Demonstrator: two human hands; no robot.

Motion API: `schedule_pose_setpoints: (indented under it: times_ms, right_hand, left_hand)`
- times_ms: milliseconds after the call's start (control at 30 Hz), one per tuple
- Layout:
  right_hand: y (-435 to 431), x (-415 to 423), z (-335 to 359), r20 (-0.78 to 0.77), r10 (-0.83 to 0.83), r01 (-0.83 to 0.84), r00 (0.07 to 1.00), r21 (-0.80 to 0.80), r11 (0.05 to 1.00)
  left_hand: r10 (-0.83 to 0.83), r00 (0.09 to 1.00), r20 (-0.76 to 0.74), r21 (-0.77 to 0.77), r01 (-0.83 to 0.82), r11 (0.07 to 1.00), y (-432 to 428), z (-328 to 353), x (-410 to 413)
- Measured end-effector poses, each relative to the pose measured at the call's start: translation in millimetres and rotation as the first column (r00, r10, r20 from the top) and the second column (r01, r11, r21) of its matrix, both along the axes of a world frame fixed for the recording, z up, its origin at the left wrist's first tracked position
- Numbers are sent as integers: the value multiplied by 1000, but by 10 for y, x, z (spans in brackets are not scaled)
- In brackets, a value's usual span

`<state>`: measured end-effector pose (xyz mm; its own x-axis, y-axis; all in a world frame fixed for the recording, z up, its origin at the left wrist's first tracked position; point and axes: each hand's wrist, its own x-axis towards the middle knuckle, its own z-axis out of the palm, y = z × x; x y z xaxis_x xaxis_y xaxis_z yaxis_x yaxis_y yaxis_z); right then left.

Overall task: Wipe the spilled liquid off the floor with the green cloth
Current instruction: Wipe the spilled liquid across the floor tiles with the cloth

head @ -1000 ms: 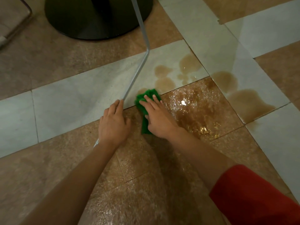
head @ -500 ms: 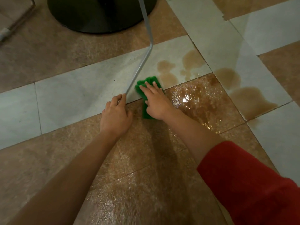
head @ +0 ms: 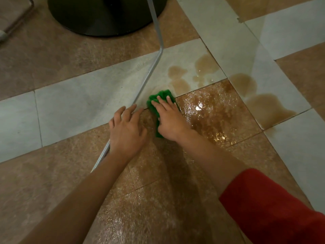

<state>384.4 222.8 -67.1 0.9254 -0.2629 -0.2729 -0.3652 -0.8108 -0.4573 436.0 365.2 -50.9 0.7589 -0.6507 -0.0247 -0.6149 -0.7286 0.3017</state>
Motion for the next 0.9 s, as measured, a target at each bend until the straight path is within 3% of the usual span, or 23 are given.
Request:
schedule_pose_setpoints:
  times_ms: [133,267,333,467,700,900]
  right_hand:
    - [167,-194,12,83,139,-138,987,-19,990]
    - [137,-458,-55,142,262,-267,955,14,964]
    - [103,-389,-62,133,242,-245,961,6,970]
    - [291,-110,22,57,19,-20,998,16,1000]
    - [443,-467,-47,70,299,-301,952,25,953]
    - [447,-312,-1,62,133,-137,989,65,988]
  left_hand:
    - [42,998,-50,-163,-49,985,-35,16,-73]
    - [99,993,-62,-210,-110,972,12,29,-47]
    - [106,993,-59,-206,-115,972,79,26,-34]
    - [121,991,-58,-181,-130,975,169,9,-38]
    - [176,982,-61,-220,-185,958,174,40,-31]
    - [138,988,-67,-185,-148,971,266,54,-106]
